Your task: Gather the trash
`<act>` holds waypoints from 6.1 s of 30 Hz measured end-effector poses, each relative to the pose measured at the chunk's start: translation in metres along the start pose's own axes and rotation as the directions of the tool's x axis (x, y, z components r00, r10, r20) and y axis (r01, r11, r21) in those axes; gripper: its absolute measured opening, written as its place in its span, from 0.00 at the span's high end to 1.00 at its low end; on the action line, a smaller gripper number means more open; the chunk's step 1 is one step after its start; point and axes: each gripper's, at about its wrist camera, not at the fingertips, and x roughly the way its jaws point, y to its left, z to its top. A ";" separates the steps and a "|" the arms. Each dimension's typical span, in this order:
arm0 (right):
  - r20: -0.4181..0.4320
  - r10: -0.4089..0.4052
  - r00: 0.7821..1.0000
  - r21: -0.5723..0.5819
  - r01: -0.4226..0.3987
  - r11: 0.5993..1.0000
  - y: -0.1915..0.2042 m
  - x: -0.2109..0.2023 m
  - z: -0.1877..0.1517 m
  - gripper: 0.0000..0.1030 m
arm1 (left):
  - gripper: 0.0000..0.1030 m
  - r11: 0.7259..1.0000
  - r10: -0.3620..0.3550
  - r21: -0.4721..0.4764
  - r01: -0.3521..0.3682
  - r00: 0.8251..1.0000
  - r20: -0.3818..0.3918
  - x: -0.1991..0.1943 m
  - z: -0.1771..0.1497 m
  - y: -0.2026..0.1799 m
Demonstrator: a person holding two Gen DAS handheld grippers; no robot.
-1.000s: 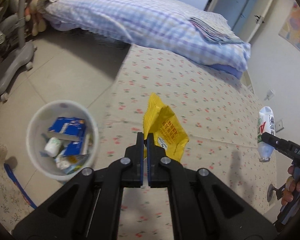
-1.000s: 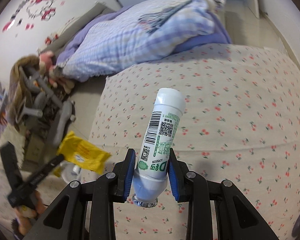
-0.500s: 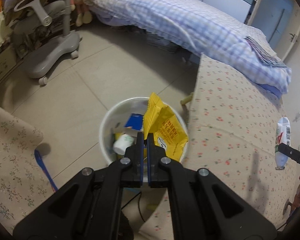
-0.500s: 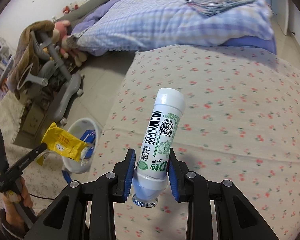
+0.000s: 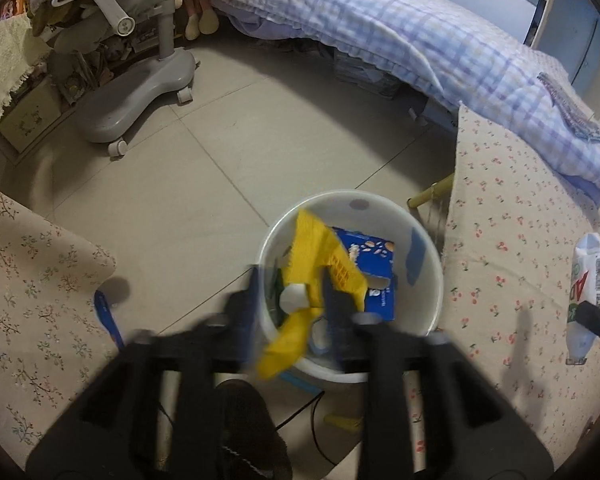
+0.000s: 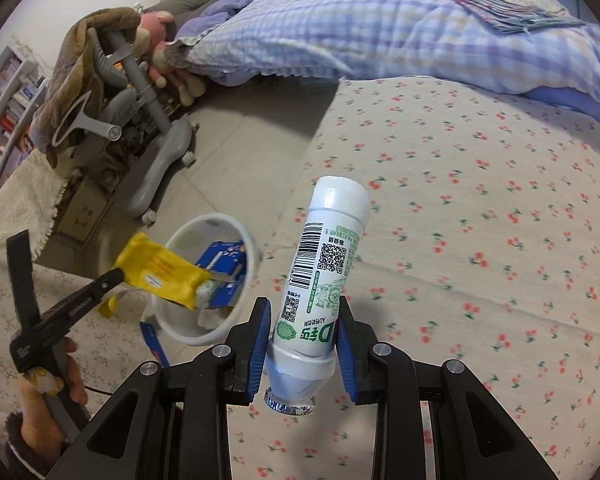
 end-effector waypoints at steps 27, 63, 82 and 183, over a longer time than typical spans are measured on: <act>-0.097 0.107 0.990 -0.066 -0.113 0.991 0.088 0.101 0.013 0.69 | 0.10 0.992 0.004 -0.122 -0.011 0.998 -0.056 -0.005 -0.017 0.070; 0.283 -0.315 0.906 0.037 0.318 0.947 -0.042 -0.126 -0.155 0.16 | 0.01 0.988 -0.136 0.085 0.130 0.989 0.060 -0.086 -0.136 -0.071; 0.278 -0.356 0.892 0.064 0.352 0.934 -0.061 -0.113 -0.168 0.16 | 0.01 0.979 -0.154 0.149 0.139 0.983 0.098 -0.095 -0.149 -0.088; 0.287 -0.334 0.898 0.042 0.336 0.941 -0.051 -0.112 -0.169 0.16 | 0.01 0.980 -0.121 0.177 0.090 0.977 0.175 -0.104 -0.143 -0.096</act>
